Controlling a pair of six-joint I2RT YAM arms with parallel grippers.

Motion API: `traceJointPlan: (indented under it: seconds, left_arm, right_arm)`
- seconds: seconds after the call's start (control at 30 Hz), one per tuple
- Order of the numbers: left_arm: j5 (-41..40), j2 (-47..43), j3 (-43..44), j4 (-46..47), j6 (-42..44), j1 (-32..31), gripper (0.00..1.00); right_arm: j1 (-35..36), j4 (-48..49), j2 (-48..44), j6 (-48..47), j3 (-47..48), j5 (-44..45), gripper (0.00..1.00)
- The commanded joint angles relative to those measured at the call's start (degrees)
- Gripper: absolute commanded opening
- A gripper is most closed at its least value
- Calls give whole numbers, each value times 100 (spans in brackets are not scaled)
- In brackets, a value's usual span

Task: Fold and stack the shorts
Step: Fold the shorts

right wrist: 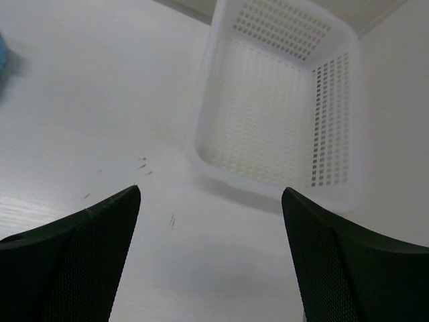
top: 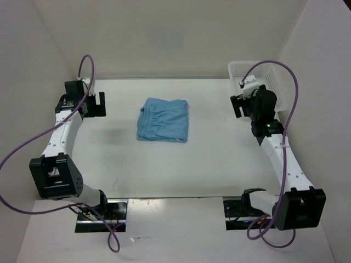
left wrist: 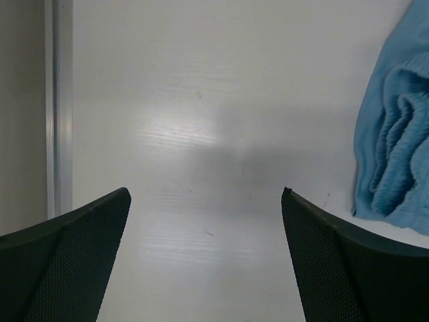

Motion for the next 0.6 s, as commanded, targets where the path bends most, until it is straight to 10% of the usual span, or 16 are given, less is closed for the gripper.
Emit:
traceJointPlan:
  seconds: [0.0, 0.57]
  left_arm:
    - [-348, -434, -380, 420, 23, 98, 100]
    - [433, -1068, -873, 535, 23, 152, 100]
  right_arm:
    - [-2, 352, -633, -93, -428, 62, 91]
    - [-107, -140, -1822, 232, -1247, -280, 91]
